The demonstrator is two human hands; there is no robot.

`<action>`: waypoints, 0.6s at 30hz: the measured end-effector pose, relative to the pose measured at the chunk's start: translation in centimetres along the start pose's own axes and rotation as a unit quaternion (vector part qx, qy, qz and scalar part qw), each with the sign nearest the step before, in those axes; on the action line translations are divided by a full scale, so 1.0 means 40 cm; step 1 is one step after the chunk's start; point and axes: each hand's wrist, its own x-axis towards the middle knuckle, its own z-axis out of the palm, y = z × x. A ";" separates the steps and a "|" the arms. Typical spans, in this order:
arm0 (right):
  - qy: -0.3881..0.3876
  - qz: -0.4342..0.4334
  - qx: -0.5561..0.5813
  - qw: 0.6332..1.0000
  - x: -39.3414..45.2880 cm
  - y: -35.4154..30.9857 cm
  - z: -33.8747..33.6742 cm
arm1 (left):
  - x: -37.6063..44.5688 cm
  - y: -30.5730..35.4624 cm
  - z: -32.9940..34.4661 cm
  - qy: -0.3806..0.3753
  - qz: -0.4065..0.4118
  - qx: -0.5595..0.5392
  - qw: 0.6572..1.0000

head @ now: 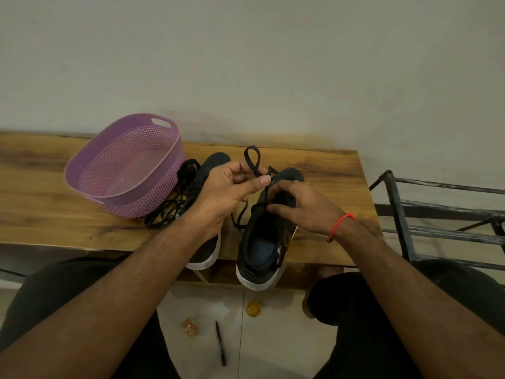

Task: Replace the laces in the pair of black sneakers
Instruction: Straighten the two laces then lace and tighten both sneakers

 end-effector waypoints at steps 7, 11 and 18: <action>-0.057 0.077 -0.078 0.992 0.009 0.031 0.016 | 0.013 0.038 -0.077 -0.133 -0.041 0.084 0.987; -0.098 0.074 -0.071 0.990 0.004 0.022 -0.013 | 0.011 0.050 -0.135 -0.406 -0.120 0.266 0.866; -0.140 0.046 -0.080 0.986 -0.012 0.016 -0.045 | 0.004 0.025 -0.112 -0.318 -0.182 0.378 0.850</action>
